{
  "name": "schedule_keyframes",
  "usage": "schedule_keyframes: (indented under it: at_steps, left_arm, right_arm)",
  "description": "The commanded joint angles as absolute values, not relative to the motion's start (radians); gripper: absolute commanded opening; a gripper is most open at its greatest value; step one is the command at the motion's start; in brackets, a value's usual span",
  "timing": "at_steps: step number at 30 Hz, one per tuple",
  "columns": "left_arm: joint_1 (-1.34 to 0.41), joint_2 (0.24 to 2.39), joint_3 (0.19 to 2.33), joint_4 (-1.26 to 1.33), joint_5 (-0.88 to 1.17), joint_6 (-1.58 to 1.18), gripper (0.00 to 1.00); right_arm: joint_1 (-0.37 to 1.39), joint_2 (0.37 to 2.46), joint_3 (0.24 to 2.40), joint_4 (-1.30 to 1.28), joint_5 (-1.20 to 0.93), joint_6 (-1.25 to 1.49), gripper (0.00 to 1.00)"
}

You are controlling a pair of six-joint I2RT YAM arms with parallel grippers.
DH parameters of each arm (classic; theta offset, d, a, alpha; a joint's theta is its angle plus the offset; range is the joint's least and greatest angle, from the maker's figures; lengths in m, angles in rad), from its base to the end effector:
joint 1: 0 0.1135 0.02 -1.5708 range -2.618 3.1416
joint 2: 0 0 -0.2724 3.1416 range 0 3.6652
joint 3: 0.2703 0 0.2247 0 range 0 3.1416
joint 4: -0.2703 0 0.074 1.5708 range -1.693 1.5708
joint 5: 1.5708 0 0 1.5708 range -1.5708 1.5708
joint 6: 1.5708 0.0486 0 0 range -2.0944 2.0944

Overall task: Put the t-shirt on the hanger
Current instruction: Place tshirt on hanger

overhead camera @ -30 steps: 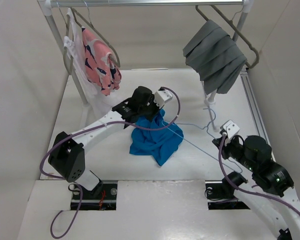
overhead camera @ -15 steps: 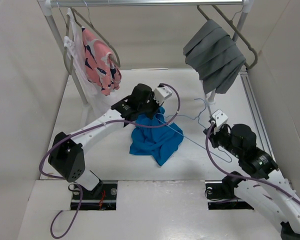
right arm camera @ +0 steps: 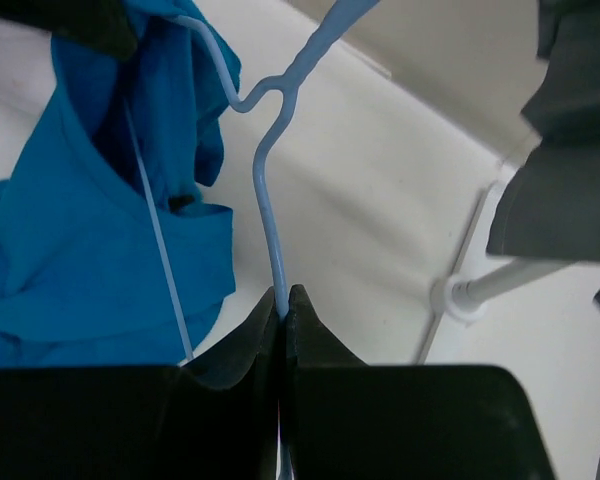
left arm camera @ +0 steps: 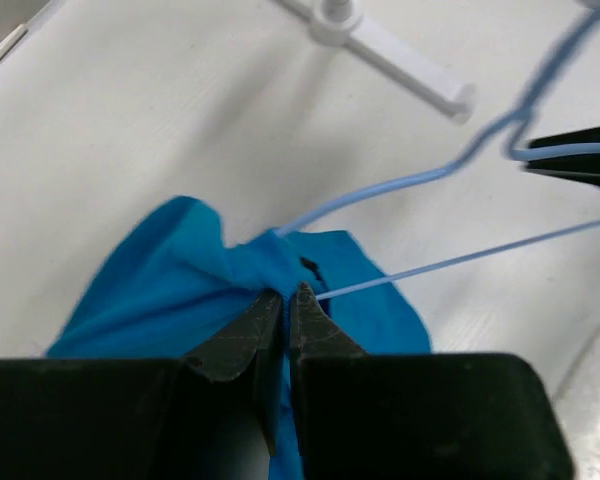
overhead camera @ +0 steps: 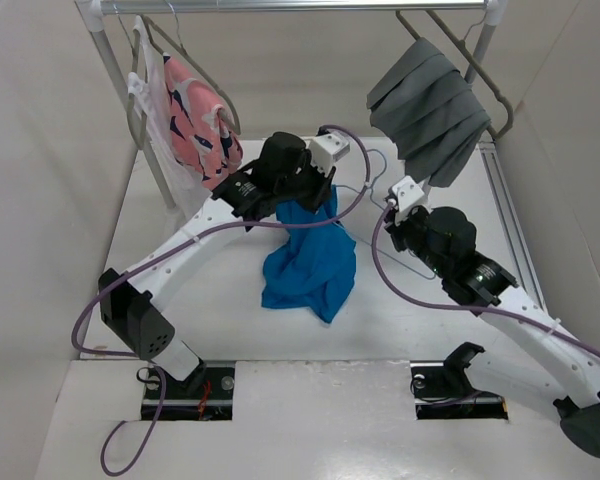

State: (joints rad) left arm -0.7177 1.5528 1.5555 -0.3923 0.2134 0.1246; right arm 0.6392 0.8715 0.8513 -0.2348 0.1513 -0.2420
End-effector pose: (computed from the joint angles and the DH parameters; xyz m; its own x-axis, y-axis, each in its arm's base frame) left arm 0.2523 -0.2339 0.4003 -0.1857 0.3233 -0.9279 0.8198 0.5716 0.0352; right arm 0.1492 0.1018 0.3468 -0.0833 -0.3571 -0.9304 -0.5074 0.8187 -0.2688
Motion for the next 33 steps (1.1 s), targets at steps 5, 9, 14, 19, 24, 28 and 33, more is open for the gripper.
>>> schedule_keyframes:
  at_steps: [5,9,14,19,24,28,33]
  left_arm:
    - [-0.724,1.522,1.641,-0.48,0.431,0.058,0.0]
    - [-0.733,1.487,1.603,-0.541,0.48,0.202,0.09]
    - [-0.733,1.366,1.568,-0.571,0.416,0.525,0.51]
    - [-0.709,1.183,1.372,-0.445,0.347,0.702,0.86]
    - [-0.654,1.178,1.155,-0.286,0.174,0.818,0.96]
    - [-0.584,1.317,1.1,-0.233,0.066,0.839,0.96]
    - [-0.56,1.401,1.112,-0.173,0.034,0.902,0.93]
  right_arm:
    - [0.649,0.959,0.919,0.098,0.181,-0.319,0.0]
    - [0.6,0.934,0.762,0.268,0.068,-0.345,0.0]
    - [0.48,0.954,0.594,0.452,-0.219,-0.386,0.0]
    - [0.439,0.994,0.483,0.632,-0.474,-0.432,0.0]
    - [0.428,1.1,0.472,0.632,-0.558,-0.511,0.0]
    - [0.397,1.218,0.495,0.641,-0.618,-0.52,0.0]
    - [0.388,1.296,0.52,0.641,-0.653,-0.561,0.0]
